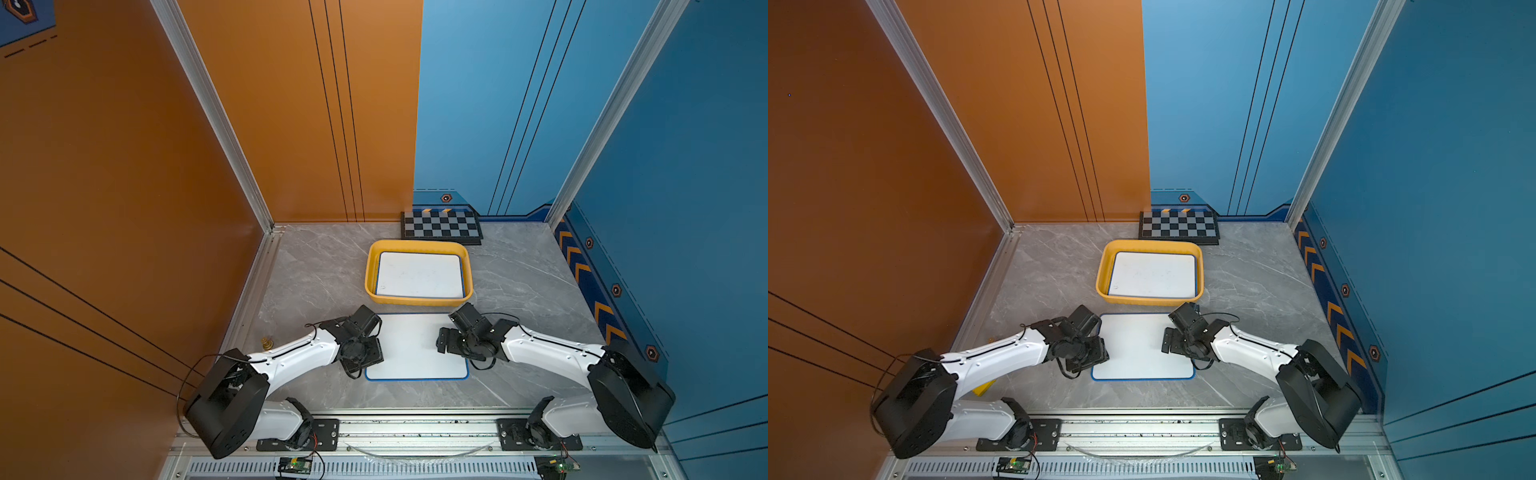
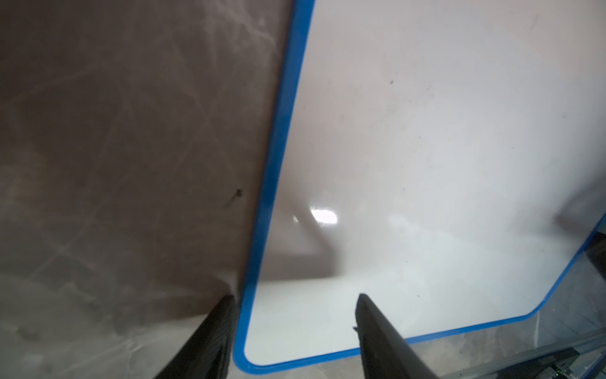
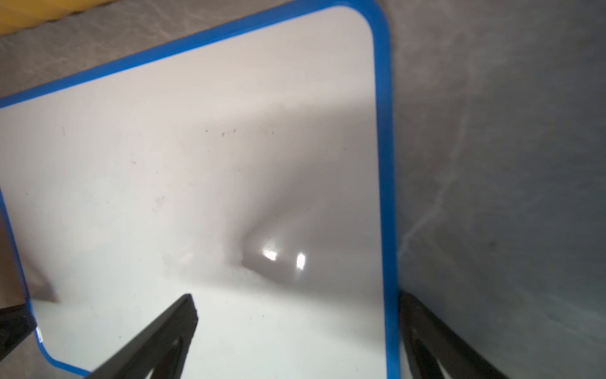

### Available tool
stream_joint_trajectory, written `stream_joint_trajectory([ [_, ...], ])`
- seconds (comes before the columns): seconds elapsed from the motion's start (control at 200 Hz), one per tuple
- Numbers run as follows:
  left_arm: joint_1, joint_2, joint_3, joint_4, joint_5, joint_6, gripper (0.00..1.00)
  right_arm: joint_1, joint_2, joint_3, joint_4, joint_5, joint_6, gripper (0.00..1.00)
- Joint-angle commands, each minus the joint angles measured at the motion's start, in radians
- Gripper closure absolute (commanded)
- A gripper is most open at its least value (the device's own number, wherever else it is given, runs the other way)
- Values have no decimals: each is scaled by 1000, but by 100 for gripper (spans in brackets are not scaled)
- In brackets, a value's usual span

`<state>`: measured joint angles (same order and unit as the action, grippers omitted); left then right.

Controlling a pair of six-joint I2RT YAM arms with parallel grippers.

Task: Put the whiteboard into the storage box
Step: Move the whiteboard to the center of the board.

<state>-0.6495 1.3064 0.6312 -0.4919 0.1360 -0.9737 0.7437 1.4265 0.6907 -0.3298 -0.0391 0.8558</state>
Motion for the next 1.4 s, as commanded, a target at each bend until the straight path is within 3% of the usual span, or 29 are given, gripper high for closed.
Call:
stream_joint_trajectory([
  [0.0,35,-51,-35,-29,27,24,39,32,67,-21,-27,-46,47,3],
  [0.31,69,-25,8,-161,-54,110,36,37,-1,-78,-37,-44,58,3],
  [0.536,-4,101,77,-158,-46,118,34,44,-35,-117,-38,-46,69,3],
  [0.766,-26,157,40,-7,209,147,31,63,-49,-163,-7,-58,84,3],
  [0.896,21,102,-4,40,286,172,31,67,-50,-215,52,-81,107,3],
  [1.041,97,38,-111,215,417,134,30,80,-50,-265,120,-114,136,3],
  [1.261,117,70,-161,335,510,133,31,98,-28,-275,190,-157,143,3],
  [1.397,139,31,-176,351,510,130,31,116,-18,-285,218,-168,167,3],
])
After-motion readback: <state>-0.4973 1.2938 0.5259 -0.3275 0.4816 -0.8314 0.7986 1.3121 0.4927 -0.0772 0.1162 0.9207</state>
